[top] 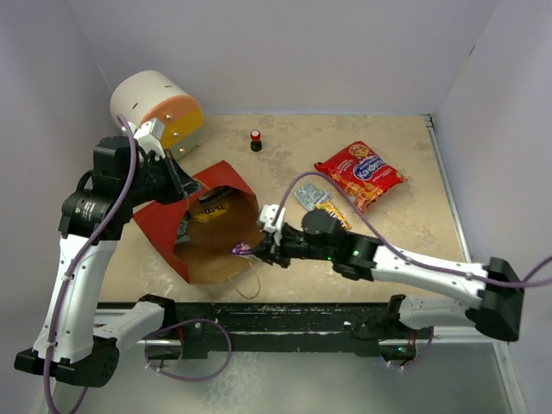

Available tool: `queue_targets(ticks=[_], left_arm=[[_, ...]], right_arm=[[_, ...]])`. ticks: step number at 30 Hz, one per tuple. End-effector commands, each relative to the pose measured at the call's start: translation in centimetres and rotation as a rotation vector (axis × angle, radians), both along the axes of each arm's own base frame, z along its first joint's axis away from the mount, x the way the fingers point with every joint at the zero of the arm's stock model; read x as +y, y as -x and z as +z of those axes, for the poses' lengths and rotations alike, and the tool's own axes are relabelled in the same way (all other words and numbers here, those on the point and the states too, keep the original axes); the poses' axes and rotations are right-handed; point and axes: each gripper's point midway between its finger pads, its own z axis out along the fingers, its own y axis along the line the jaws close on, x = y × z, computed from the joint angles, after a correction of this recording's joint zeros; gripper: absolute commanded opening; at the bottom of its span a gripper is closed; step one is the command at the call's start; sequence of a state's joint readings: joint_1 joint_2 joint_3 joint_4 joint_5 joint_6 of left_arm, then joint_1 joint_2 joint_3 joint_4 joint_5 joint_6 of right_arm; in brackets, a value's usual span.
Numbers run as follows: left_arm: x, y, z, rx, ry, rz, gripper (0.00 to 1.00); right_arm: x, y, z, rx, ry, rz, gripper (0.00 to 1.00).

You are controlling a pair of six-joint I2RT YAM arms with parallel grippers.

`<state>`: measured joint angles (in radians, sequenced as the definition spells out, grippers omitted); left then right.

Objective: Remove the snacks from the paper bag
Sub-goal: Place the snack at the center of the board.

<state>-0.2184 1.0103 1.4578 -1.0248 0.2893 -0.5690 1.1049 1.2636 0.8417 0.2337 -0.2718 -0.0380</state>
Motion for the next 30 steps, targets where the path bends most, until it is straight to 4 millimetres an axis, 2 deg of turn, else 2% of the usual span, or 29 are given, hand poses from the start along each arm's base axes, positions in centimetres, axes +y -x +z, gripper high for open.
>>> queue_targets(ticks=[1, 2, 7, 9, 12, 15, 17, 20, 23, 26, 30], left_arm=[[-0.1, -1.9, 1.3, -0.079, 0.015, 0.025, 0.0], [-0.1, -2.0, 1.3, -0.079, 0.015, 0.025, 0.0], [-0.3, -2.6, 1.3, -0.08, 0.013, 0.018, 0.0], [-0.3, -2.6, 1.3, -0.083, 0.01, 0.016, 0.0], [-0.3, -2.6, 1.2, -0.081, 0.008, 0.017, 0.0], [-0.5, -2.6, 1.1, -0.075, 0.016, 0.012, 0.0], [-0.6, -2.5, 1.2, -0.074, 0.024, 0.007, 0.0], [-0.6, -2.5, 1.3, -0.079, 0.029, 0.008, 0.0], [-0.6, -2.4, 1.5, -0.082, 0.029, 0.009, 0.0], [-0.6, -2.4, 1.4, -0.079, 0.029, 0.011, 0.0], [-0.6, -2.3, 1.4, -0.077, 0.03, 0.009, 0.0]], right_arm=[[-6.0, -1.7, 1.1, 0.169, 0.023, -0.358, 0.0], [-7.8, -2.8, 1.3, 0.151, 0.044, -0.468, 0.0], [-15.0, -6.4, 1.1, 0.05, 0.189, -0.79, 0.0], [-17.2, -8.1, 0.4, 0.031, 0.25, -0.86, 0.0], [-19.6, -11.1, -1.5, 0.085, 0.33, -0.928, 0.0], [-19.8, -13.6, -3.6, 0.14, 0.426, -0.949, 0.0], [-19.7, -14.6, -5.8, 0.159, 0.493, -0.956, 0.0], [-18.5, -16.5, -6.3, 0.163, 0.499, -0.951, 0.0], [-17.8, -17.2, -7.2, 0.182, 0.489, -0.941, 0.0], [-18.6, -17.7, -9.6, 0.193, 0.569, -0.98, 0.0], [-19.1, -17.5, -11.4, 0.201, 0.639, -0.969, 0.0]])
